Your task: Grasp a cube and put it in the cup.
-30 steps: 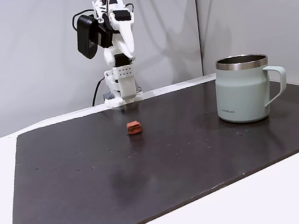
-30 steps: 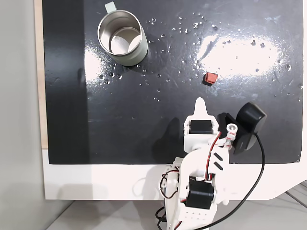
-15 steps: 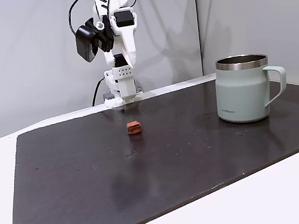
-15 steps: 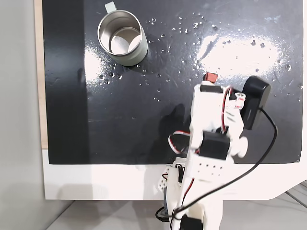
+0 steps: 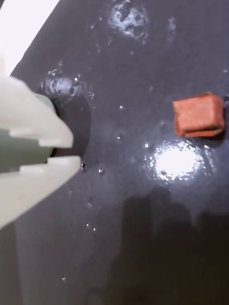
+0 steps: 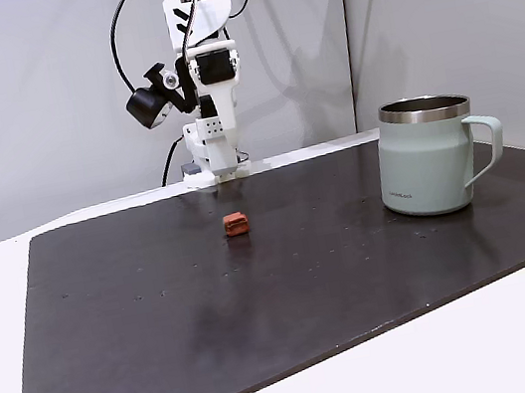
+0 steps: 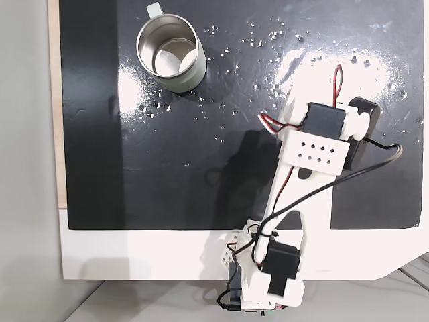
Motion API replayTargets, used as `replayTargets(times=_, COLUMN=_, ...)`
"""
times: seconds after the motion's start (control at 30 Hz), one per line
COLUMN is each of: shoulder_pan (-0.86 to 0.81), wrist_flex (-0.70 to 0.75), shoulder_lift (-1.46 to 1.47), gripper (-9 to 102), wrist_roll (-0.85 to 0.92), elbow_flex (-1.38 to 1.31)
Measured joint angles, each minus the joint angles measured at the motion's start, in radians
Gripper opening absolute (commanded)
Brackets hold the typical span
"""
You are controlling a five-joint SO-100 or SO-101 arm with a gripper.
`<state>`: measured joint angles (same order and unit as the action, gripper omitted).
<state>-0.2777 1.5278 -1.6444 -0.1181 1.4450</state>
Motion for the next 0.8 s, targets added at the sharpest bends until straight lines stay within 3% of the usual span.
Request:
replayTargets(times=0.1, shoulder_pan=-0.008, wrist_flex=0.017, shoulder_lift=0.04, gripper=0, wrist_roll=-0.009, elbow_flex=-0.02)
replayTargets(times=0.3, shoulder_pan=-0.032, wrist_flex=0.031, shoulder_lift=0.074, gripper=31, wrist_roll=-0.009, elbow_flex=-0.032)
replayTargets(times=0.8, shoulder_pan=-0.038, wrist_flex=0.0, shoulder_lift=0.153, gripper=34, wrist_roll=0.018, elbow_flex=-0.032)
